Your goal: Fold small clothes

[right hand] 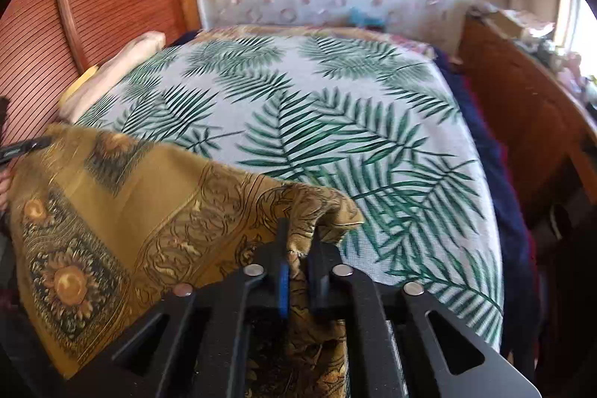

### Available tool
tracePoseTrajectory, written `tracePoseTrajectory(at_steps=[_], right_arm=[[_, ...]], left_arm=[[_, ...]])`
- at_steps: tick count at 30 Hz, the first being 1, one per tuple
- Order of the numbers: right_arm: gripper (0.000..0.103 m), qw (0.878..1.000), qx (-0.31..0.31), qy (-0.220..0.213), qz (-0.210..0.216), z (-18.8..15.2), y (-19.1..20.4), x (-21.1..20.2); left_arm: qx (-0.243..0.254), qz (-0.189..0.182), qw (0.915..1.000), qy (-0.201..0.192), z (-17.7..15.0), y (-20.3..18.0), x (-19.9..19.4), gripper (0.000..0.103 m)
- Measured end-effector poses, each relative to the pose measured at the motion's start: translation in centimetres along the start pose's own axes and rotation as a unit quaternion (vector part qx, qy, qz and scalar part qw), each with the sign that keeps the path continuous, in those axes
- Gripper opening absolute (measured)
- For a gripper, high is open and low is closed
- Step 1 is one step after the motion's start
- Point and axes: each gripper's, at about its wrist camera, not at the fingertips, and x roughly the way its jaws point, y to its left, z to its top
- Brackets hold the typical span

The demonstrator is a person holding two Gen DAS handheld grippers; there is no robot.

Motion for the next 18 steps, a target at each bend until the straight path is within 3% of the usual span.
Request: tracePoseTrajectory(at_steps=[4,8,12,18], right_arm=[[0.004,0.999,0.010,-0.043,-0.021,-0.5,0.9,-2.9],[0.004,0.993,0.018,-0.112,-0.020,-0.9,1.6,-9.0],[0.004,0.987,0.002,-0.157,-0.029,-0.6,1.9,-14.5],[0.004,0.970,-0.018,-0.239,-0.041,1.3,1.5,-22.9]], left_arm=[[-0.001,-0.020,0.9979,-0.061,0.3,-1.3,-4.9,0.005],[0.009,-0.024,0.9929,-0.116,0.6,-2.8,-9.7,0.005],[0.019,-0.037,0.9848,-0.168,1.5,-4.2,-14.1,0.005],[0.055,-0.053,0.9647,-0.252,4.2,-7.1,-19.7,0.005]])
